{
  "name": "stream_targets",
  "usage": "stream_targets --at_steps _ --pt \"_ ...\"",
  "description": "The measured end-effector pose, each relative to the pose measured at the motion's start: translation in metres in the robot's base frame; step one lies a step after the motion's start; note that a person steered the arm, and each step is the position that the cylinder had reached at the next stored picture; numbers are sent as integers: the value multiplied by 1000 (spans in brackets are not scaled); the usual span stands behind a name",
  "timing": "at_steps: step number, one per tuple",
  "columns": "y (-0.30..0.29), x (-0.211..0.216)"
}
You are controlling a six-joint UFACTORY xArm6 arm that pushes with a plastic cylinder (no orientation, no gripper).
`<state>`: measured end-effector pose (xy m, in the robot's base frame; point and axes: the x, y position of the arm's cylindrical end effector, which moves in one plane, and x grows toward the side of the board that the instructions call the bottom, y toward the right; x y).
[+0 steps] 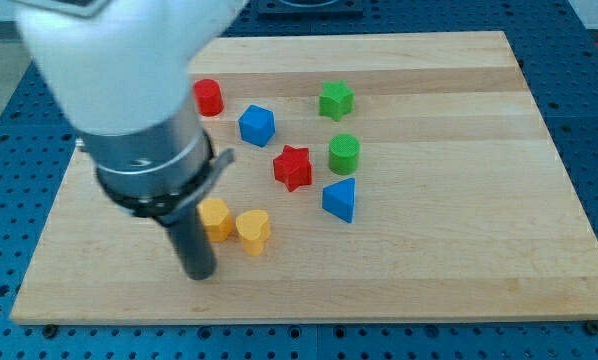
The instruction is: Push the yellow blocks towards bottom center
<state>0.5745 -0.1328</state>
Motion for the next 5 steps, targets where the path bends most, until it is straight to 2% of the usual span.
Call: stream_targets --at_steps 1,2,5 --pt "-34 -32" --pt "-37 -80" --pt "26 -57"
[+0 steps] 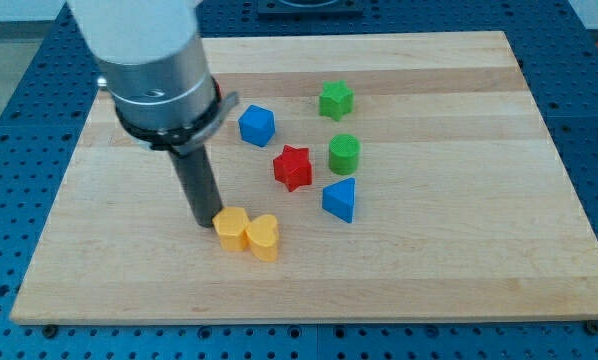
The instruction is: Push the yellow blocks towards bottom center
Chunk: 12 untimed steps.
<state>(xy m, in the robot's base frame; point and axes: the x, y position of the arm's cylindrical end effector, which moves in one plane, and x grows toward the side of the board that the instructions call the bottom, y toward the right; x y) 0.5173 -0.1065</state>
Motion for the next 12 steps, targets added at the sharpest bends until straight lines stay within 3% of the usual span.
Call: stream_targets --at_steps 2,3,12 --pt "60 13" --pt "63 15" --pt "28 6"
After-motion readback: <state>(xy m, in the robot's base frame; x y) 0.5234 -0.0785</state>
